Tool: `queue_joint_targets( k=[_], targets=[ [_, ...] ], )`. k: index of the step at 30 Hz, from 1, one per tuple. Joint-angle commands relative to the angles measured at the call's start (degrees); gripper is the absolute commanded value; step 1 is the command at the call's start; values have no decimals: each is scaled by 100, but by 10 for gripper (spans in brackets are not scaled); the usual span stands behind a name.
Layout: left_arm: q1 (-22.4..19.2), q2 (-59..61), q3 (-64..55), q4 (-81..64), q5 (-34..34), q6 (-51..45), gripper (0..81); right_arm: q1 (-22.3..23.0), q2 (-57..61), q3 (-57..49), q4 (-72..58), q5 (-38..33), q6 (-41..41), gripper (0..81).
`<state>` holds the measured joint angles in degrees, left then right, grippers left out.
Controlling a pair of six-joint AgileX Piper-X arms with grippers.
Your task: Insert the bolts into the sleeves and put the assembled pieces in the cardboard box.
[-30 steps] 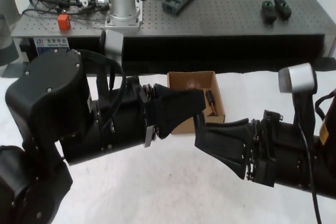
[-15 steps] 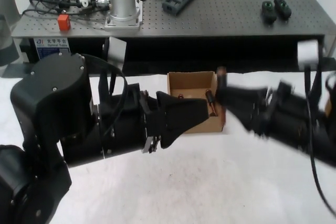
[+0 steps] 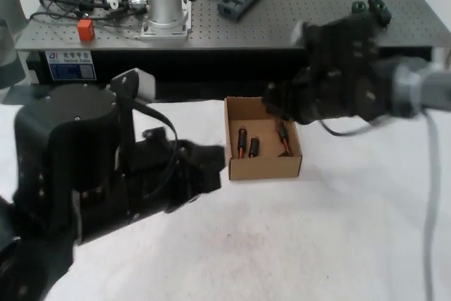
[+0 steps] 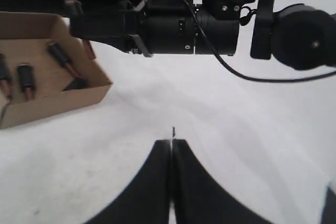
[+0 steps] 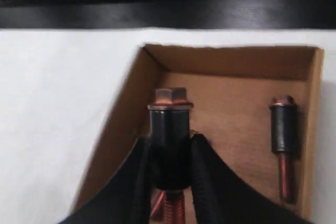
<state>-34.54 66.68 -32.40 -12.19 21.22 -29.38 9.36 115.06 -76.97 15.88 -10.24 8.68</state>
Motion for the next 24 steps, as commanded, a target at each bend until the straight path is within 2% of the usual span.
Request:
queue_joint_targets(
  k=[1,5,6,9,11,12,13,19,24],
  targets=[
    [13,-669,-12,1604,-1208,590,7,13,-87,-71,76,71,-113,17],
    [13,-1247,-12,2873,-2008,665,7,29,348,-609,748,69,-139,2],
    [13,-1348,-12,3075,-2122,697,7,29,380,-649,834,69,-150,20],
    [13,-1671,14,3652,-2390,760,7,29,386,-658,952,69,-150,185],
    [13,-1910,146,3788,-2417,757,7,29,334,-658,949,69,-138,323],
    [13,-2040,236,3786,-2417,746,7,29,272,-658,949,69,-138,367],
    [13,-2151,351,3786,-2417,690,7,18,192,-658,949,69,-138,377],
    [13,-3101,1064,3809,-2670,141,7,12,-1265,165,523,43,-302,240],
    [13,-3927,1390,4249,-3081,101,7,12,-3484,2334,-452,43,-341,112]
  ],
)
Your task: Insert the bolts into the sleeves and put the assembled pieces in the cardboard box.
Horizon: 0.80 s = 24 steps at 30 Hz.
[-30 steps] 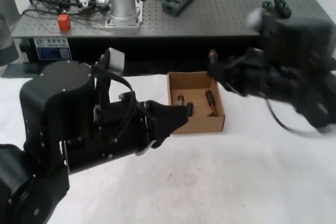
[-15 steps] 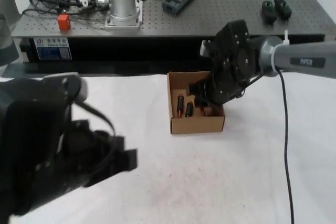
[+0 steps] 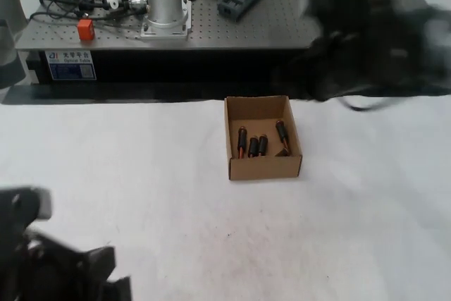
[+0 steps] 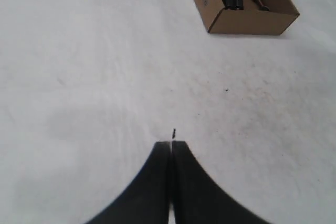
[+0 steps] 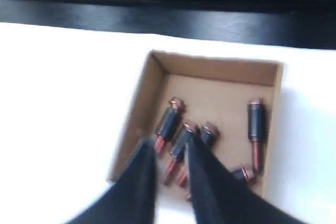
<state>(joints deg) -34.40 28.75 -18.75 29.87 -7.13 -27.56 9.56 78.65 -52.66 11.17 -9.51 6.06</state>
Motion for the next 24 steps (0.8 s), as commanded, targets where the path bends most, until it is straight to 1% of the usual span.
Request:
queue_joint_targets(
  k=[1,3,6,7,9,12,17,24],
  targets=[
    [-1,-287,28,241,-305,-81,7,-8,-271,317,-210,-30,-78,95],
    [-1,-532,26,542,-410,-71,7,-8,-1298,1304,-482,-112,-78,53],
    [-1,-887,26,890,-485,-71,7,-8,-2662,2477,-522,-529,-78,3],
    [-1,-983,26,940,-498,-71,7,-8,-3060,2841,-522,-689,-60,18],
    [-1,-1127,26,961,-496,-71,7,-8,-3669,3463,-522,-973,-61,17],
    [-1,-1242,26,948,-496,-71,7,-8,-4409,4078,-522,-996,-61,17],
    [-1,-1241,26,1058,-463,-71,7,-8,-5126,4756,-522,-868,-75,17],
    [-1,-1241,26,1425,-103,-71,7,-8,-5235,5179,-524,-858,-49,17]
  ],
)
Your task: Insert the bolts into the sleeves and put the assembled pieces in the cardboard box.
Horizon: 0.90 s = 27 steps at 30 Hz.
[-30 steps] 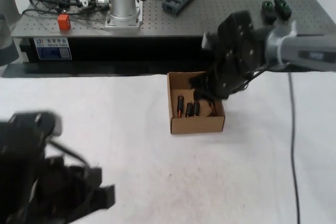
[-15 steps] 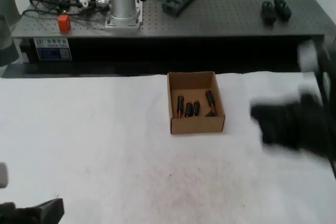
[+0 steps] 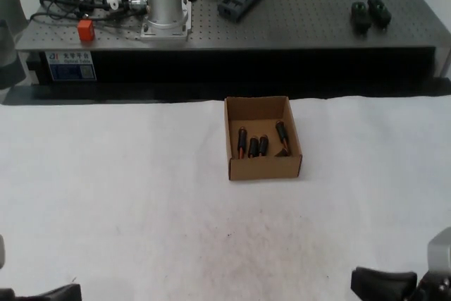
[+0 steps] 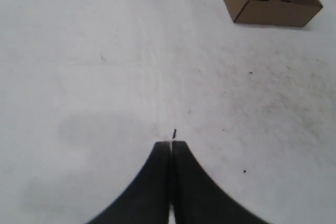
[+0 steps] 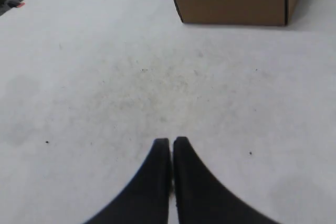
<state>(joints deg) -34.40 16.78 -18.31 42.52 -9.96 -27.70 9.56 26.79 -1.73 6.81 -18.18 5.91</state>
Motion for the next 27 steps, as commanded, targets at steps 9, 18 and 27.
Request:
queue_joint_targets(
  k=[9,18,27],
  targets=[
    [-1,-44,326,-143,317,885,7,-8,-50,173,-48,8,11,17],
    [-1,-44,1006,-888,626,630,7,-8,-50,173,60,8,82,17],
    [-1,-44,1541,-1271,682,227,7,-8,-50,173,43,8,82,17]
  ],
)
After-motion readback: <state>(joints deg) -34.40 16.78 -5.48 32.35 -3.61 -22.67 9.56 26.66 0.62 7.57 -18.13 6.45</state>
